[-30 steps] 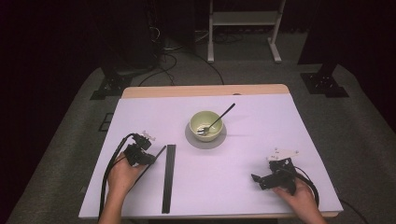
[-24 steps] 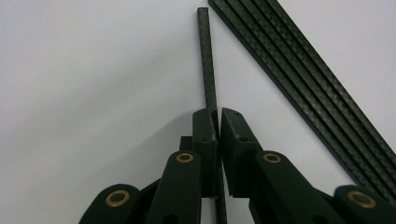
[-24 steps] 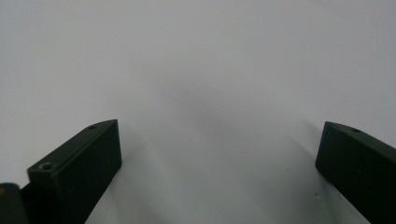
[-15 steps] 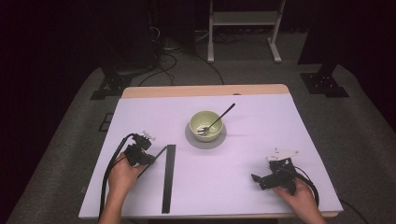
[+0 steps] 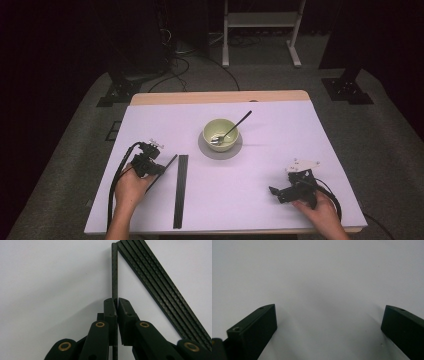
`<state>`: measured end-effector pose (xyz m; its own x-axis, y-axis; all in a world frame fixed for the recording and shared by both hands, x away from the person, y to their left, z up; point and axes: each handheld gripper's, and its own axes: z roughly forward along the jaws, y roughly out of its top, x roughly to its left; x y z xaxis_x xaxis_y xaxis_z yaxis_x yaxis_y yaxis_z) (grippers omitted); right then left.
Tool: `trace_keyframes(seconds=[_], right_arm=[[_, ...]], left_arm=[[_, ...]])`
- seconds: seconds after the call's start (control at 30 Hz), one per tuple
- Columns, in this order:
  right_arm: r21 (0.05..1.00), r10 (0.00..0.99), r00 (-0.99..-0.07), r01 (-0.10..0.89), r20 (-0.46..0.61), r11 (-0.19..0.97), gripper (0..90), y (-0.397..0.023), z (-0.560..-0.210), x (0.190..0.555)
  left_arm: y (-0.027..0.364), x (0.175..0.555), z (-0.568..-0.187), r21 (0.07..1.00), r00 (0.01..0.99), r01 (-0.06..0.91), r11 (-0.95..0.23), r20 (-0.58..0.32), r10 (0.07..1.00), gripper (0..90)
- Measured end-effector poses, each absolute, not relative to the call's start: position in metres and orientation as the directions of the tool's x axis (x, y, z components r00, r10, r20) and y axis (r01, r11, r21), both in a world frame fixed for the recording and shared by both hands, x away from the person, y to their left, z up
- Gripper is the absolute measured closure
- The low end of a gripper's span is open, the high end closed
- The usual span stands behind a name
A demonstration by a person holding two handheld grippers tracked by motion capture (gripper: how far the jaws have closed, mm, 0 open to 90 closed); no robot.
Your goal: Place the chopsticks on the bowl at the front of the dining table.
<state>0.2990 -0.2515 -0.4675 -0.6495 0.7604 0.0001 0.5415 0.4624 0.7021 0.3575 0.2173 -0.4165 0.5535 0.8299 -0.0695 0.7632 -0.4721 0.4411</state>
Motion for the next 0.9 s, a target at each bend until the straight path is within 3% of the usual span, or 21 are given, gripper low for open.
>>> trace_keyframes(seconds=[0.9], right_arm=[[0.702,0.761,-0.649,0.542,0.001,0.462,0.0,-0.252,-0.468,0.299]], left_arm=[[0.211,0.360,-0.379,0.515,0.549,0.740,-0.433,-0.090,0.831,85.8]])
